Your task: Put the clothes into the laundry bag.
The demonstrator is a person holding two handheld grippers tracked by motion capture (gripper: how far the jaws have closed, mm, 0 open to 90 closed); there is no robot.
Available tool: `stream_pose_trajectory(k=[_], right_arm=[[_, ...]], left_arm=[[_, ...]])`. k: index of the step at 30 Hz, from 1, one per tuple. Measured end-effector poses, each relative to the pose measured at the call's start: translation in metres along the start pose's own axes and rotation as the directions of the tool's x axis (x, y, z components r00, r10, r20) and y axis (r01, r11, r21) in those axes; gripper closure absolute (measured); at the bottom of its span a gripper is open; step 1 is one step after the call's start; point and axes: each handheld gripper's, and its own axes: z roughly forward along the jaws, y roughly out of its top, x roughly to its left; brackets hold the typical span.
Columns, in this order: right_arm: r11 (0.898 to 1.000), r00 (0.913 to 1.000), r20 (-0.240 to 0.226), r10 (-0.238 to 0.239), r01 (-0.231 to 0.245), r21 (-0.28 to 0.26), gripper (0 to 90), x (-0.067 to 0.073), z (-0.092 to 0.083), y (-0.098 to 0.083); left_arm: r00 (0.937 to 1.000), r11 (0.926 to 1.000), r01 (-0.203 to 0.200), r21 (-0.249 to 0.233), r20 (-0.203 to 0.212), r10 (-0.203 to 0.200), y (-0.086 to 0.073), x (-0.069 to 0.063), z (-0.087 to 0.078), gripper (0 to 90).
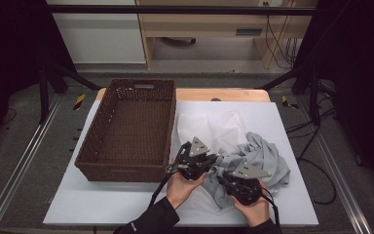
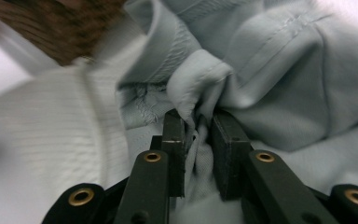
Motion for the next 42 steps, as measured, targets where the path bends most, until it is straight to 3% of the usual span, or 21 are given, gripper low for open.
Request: stream_pose_trajectory(k=[3, 6, 9, 14, 17, 21, 23, 25, 28, 30, 32, 35, 36, 39, 42], right_arm=[[1.0, 0.9984, 0.055, -0.011, 0.009, 0.024, 75.2, -0.001, 0.021, 0.0], [0.999, 0.9899, 0.14, -0.024, 0.017, 0.046, 71.9, -0.005, 0.039, -0.004], [0.998, 0.9887, 0.15, -0.003, -0.006, 0.062, 66.3, -0.006, 0.05, -0.008], [0.999, 0.9962, 0.087, 0.012, -0.015, 0.043, 51.7, -0.006, 0.041, -0.006], [0.999, 0.9985, 0.049, 0.022, -0.023, 0.026, 42.7, -0.002, 0.025, -0.002], [0.999, 0.9964, 0.081, 0.022, -0.019, -0.041, 37.5, -0.011, -0.01, 0.007], [0.996, 0.9906, 0.133, 0.031, -0.02, -0.088, 34.7, -0.022, -0.026, 0.011], [0.993, 0.9677, 0.246, 0.056, -0.028, -0.116, 25.0, -0.038, -0.041, 0.013], [0.993, 0.9422, 0.321, 0.094, -0.067, -0.095, 23.0, -0.056, -0.044, 0.007], [0.994, 0.9434, 0.314, 0.106, -0.094, -0.053, 27.6, -0.065, -0.033, 0.0], [0.996, 0.9457, 0.313, 0.089, -0.09, -0.011, 36.2, -0.068, -0.021, -0.005], [0.996, 0.9426, 0.329, 0.059, -0.077, 0.04, 59.4, -0.069, -0.011, -0.008], [0.994, 0.9456, 0.317, 0.073, -0.095, 0.055, 67.9, -0.069, -0.01, -0.009], [0.993, 0.9509, 0.295, 0.092, -0.109, 0.041, 76.7, -0.071, -0.016, -0.008], [0.997, 0.9612, 0.265, 0.077, -0.069, -0.041, 77.3, -0.064, -0.031, -0.001]], left_arm=[[1.0, 1.0, -0.002, 0.009, 0.007, 0.002, -0.008, 0.001, -0.002, 88.5], [0.9999, 0.9996, 0.003, 0.029, 0.012, -0.003, -0.018, 0.004, 0.0, 88.6], [0.9999, 0.999, 0.001, 0.045, 0.013, -0.001, -0.031, 0.007, 0.003, 88.5], [0.9999, 0.9992, 0.003, 0.039, 0.016, -0.004, -0.042, 0.012, 0.0, 88.4], [0.9999, 0.9991, -0.005, 0.041, 0.01, 0.004, -0.042, 0.011, 0.0, 88.4], [0.9999, 0.9988, -0.015, 0.046, 0.004, 0.015, -0.043, 0.009, 0.0, 88.3], [0.9998, 0.9986, -0.02, 0.049, 0.002, 0.02, -0.044, 0.008, -0.001, 88.3], [0.9997, 0.9983, -0.024, 0.053, 0.002, 0.024, -0.045, 0.007, -0.002, 88.3], [0.9996, 0.9977, -0.029, 0.061, -0.001, 0.029, -0.046, 0.008, -0.001, 88.3], [0.9996, 0.9975, -0.028, 0.065, 0.0, 0.028, -0.046, 0.009, -0.001, 88.3], [0.9995, 0.9972, -0.032, 0.068, -0.004, 0.032, -0.047, 0.01, -0.001, 88.2], [0.9995, 0.9969, -0.03, 0.073, -0.005, 0.03, -0.047, 0.01, 0.001, 88.3], [0.9995, 0.9968, -0.03, 0.074, -0.006, 0.03, -0.047, 0.01, 0.001, 88.2], [0.9997, 0.9965, -0.025, 0.08, -0.007, 0.025, -0.048, 0.011, 0.003, 88.2], [0.9997, 0.9968, -0.016, 0.079, -0.016, 0.018, -0.047, 0.013, 0.005, 88.3]])
